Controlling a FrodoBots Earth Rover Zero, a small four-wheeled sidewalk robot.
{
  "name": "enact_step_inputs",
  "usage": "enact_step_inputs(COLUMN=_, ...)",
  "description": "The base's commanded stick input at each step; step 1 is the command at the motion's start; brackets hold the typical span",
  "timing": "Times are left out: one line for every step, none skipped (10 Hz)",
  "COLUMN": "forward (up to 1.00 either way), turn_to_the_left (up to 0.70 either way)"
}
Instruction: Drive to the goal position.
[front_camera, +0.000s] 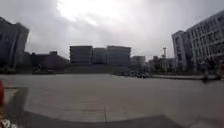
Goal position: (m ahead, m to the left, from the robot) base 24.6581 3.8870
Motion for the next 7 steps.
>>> enact_step_inputs(forward=1.00, turn_to_the_left=0.23)
enact_step_inputs(forward=1.00, turn_to_the_left=0.04)
enact_step_inputs(forward=1.00, turn_to_the_left=0.00)
enact_step_inputs(forward=1.00, turn_to_the_left=0.00)
enact_step_inputs(forward=1.00, turn_to_the_left=0.00)
enact_step_inputs(forward=1.00, turn_to_the_left=0.00)
enact_step_inputs(forward=1.00, turn_to_the_left=0.00)
